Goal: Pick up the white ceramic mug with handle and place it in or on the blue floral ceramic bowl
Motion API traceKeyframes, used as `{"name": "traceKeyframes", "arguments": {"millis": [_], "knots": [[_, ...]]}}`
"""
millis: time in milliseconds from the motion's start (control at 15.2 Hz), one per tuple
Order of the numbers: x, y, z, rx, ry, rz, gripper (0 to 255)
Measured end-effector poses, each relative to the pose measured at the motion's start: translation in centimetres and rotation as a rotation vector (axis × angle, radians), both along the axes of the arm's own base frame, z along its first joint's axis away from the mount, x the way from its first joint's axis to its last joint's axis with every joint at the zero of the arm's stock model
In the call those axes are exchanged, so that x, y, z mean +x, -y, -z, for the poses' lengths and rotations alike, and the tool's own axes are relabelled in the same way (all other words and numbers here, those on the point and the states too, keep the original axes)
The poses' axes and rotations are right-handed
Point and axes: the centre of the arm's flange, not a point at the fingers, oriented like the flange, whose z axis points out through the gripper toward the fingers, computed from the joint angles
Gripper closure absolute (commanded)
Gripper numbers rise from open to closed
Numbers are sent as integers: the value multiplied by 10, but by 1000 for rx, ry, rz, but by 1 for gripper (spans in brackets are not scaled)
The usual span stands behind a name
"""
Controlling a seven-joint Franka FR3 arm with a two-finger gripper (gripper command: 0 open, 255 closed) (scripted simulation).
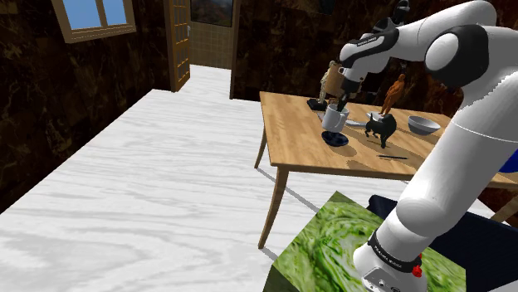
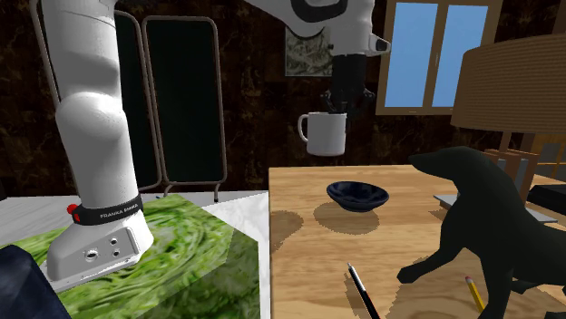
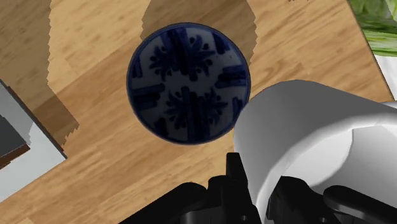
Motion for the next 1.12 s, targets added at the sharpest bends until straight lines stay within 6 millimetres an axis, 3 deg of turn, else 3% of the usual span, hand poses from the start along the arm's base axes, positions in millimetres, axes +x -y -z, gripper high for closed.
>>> {"name": "traceKeyframes", "arguments": {"millis": [330, 462, 1122], "knots": [[-8, 71, -11, -1, 0, 1, 255], [-12, 85, -6, 0, 0, -1, 255], [-14, 89, 46, 0, 0, -2, 255]]}}
